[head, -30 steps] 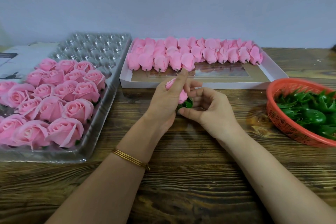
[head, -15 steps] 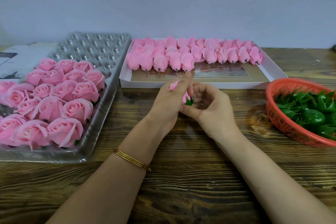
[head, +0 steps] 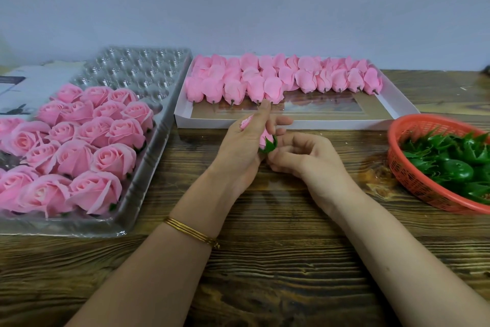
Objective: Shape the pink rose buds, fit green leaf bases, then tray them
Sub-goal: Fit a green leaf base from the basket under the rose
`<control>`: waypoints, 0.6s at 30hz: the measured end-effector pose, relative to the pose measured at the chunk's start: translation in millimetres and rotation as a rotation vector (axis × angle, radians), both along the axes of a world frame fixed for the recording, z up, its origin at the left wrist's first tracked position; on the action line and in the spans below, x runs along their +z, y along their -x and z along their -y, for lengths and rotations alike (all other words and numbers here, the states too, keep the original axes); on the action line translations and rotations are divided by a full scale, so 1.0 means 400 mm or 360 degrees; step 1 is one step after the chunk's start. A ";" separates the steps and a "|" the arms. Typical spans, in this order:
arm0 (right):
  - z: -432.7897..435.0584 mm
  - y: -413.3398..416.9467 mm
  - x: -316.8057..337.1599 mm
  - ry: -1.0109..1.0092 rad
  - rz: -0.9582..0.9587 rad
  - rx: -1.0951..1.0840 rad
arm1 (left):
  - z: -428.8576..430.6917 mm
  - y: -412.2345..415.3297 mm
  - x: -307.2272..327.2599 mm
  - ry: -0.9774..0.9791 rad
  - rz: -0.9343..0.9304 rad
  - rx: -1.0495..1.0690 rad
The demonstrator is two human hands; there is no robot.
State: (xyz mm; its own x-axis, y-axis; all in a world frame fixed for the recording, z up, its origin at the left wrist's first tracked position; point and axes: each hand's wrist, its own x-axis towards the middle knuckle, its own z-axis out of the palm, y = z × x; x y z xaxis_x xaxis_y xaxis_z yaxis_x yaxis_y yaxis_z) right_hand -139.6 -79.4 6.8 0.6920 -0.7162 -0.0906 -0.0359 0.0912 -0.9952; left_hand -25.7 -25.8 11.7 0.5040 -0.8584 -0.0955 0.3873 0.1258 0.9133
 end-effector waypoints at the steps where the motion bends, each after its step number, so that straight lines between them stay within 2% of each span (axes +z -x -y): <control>1: -0.001 -0.001 -0.001 -0.0020 0.0006 0.0009 | 0.000 0.000 0.001 -0.0017 0.0002 -0.0013; 8: -0.004 -0.005 -0.001 -0.0133 0.0104 -0.0004 | -0.004 -0.001 0.001 -0.0016 0.0036 -0.0058; 18: -0.008 -0.013 -0.002 -0.0057 0.0135 -0.0038 | -0.002 0.002 0.002 -0.0029 0.0017 -0.0020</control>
State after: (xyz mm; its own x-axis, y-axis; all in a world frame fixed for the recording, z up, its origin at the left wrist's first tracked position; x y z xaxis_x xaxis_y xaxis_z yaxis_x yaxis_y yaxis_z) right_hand -134.5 -76.0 6.2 0.6809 -0.7300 -0.0583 0.0512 0.1269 -0.9906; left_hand -26.4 -24.9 12.5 0.4941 -0.8630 -0.1059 0.3791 0.1042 0.9195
